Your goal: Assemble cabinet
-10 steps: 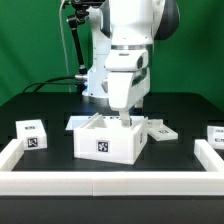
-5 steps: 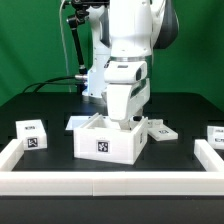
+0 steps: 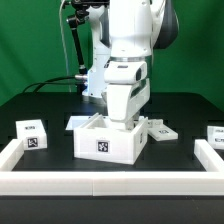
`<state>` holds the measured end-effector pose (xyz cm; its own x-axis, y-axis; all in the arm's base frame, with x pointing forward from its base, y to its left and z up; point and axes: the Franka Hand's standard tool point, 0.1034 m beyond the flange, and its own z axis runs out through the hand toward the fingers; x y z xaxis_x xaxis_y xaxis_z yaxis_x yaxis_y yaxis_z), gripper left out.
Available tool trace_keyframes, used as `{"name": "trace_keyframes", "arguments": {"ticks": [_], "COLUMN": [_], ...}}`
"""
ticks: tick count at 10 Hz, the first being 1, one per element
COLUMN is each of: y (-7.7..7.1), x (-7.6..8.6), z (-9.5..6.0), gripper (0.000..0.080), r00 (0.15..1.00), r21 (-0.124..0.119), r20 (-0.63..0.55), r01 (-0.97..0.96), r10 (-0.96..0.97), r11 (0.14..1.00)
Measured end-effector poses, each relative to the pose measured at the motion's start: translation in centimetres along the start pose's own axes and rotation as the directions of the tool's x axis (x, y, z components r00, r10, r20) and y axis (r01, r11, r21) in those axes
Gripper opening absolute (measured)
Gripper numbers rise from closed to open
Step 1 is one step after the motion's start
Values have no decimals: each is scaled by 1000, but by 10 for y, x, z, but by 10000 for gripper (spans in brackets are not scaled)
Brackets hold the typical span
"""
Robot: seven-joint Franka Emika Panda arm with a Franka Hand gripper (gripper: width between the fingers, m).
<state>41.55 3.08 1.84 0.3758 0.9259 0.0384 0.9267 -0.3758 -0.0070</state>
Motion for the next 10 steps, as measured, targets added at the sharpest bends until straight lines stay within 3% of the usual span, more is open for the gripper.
{"name": "trace_keyframes", "arguments": {"ticks": [1, 6, 8, 10], "y": [0, 2, 21, 38], "x": [0, -1, 4, 21], "z": [0, 0, -2, 0], "gripper": [36, 34, 34, 34], "r00": [1000, 999, 985, 978], "r21": [0, 5, 20, 13], "r20": [0, 4, 15, 9], "r01": [0, 42, 170, 207], "r10": [0, -42, -171, -207], "r11": [1000, 999, 985, 978]}}
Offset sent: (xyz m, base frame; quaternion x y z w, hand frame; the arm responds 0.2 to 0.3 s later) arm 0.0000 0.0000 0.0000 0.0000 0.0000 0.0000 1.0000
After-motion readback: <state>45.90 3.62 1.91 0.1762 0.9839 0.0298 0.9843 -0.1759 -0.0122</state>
